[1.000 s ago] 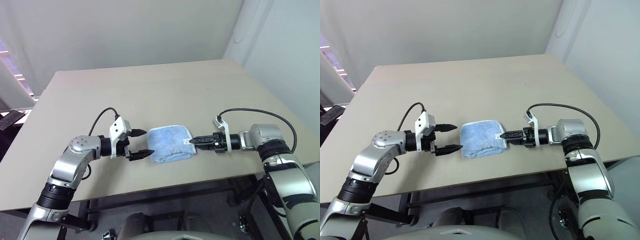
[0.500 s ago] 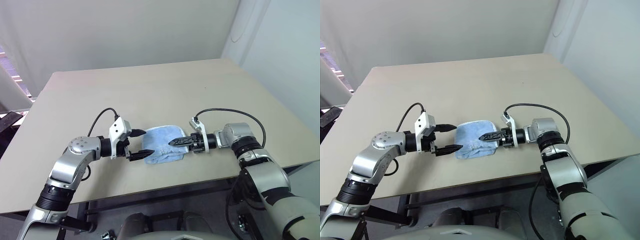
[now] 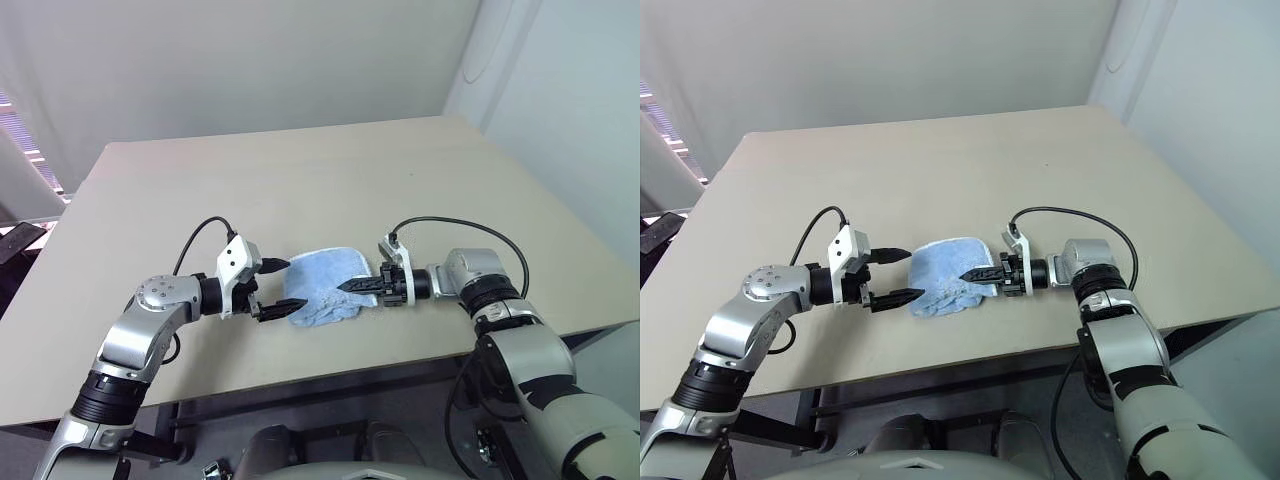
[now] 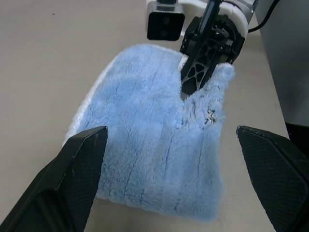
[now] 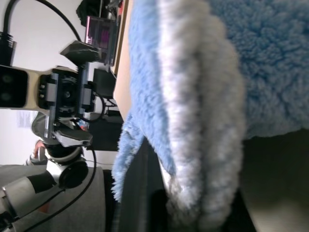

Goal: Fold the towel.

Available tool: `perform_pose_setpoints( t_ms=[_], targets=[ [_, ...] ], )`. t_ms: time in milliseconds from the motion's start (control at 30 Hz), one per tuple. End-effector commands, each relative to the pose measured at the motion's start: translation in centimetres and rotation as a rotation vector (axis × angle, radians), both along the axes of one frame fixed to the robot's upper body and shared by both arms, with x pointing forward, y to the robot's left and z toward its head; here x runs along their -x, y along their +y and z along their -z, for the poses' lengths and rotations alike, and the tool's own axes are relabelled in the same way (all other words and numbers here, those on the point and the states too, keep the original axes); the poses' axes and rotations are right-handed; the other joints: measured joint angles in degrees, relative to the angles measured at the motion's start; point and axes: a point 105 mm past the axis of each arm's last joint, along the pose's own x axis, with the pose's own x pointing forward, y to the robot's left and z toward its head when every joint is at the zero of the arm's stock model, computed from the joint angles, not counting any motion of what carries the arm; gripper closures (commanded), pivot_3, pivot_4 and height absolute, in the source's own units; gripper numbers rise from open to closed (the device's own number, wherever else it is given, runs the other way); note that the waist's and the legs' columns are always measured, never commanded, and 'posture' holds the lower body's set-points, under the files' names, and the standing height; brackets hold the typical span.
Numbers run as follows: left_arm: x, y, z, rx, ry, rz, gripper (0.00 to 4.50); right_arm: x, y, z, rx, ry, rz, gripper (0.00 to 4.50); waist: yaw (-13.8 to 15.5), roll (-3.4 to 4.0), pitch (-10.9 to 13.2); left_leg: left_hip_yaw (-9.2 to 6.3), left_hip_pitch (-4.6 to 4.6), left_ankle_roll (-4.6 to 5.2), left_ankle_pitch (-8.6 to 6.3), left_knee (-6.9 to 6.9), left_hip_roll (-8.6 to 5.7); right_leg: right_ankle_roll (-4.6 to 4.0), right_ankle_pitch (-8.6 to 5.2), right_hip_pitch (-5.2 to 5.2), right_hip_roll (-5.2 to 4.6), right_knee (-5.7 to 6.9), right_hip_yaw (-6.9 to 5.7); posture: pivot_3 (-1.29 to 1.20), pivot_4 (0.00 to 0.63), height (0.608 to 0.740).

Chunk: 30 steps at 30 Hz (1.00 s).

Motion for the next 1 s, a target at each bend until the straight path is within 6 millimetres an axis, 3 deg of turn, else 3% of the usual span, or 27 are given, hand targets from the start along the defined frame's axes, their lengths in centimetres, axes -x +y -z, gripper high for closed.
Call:
perform_pose_setpoints(
  t_ms=[33,233,400,633,700,833,1000],
  targets=[
    [-0.7,0.2,-1.3,0.013,-0.054,-0.01,0.0,-0.9,-0.3,-3.3,-0.081,-0.104,0.033,4.48,0.25,0.01,0.0,0.02,-0.1,0.0,0.0,0.0,-0.01,-0.03,0.02,-0.12,-0.01,0.0,0.0,0.0,0.0,0.724],
    [-1.6,0.3,-1.5,0.022,-0.061,-0.022,0.0,-2.6,-3.4,-8.4,-0.19,-0.276,0.255,4.48,1.07,0.02,0.02,0.13,-0.48,-0.03,0.03,0.06,-0.01,-0.07,0.06,-0.61,-0.09,0.1,0.0,0.0,0.0,0.724],
    [-2.4,-0.3,-1.8,0.04,-0.071,-0.021,0.0,-4.1,-10.5,-11.0,-0.183,-0.447,0.729,4.48,2.1,0.03,0.02,0.17,-0.53,-0.03,0.03,-0.02,0.01,-0.07,0.06,-0.6,-0.1,-0.09,-0.02,0.0,0.0,0.724],
    [-2.9,-1.7,-2.3,0.103,-0.069,0.011,0.0,-3.4,-19.9,-8.6,-0.015,-0.417,1.32,4.48,1.7,0.13,0.08,0.36,-0.62,-0.02,0.04,-0.09,0.01,-0.04,0.07,-0.42,-0.11,-0.29,-0.01,0.0,0.0,0.724],
    [-3.0,-1.9,-2.3,0.11,-0.068,0.013,0.0,-3.1,-21.6,-7.8,0.009,-0.4,1.416,4.48,1.55,0.18,0.11,0.41,-0.62,0.0,0.05,-0.08,0.02,-0.04,0.07,-0.38,-0.08,-0.27,0.0,0.0,0.0,0.724],
    [-3.1,-2.1,-2.2,0.113,-0.068,0.009,0.0,-3.0,-22.8,-6.0,0.037,-0.34,1.486,4.48,1.23,0.21,0.13,0.57,-0.44,0.06,0.09,0.07,0.29,-0.02,0.06,-0.26,0.24,-0.17,0.11,0.0,0.0,0.724],
    [-3.2,-2.3,-2.1,0.125,-0.07,0.0,0.0,-2.3,-23.9,-1.4,0.138,-0.185,1.545,4.48,1.41,0.21,0.13,0.61,-0.33,0.18,0.15,0.19,0.43,-0.02,0.06,-0.14,0.41,-0.1,0.12,0.0,0.0,0.724]
  ],
)
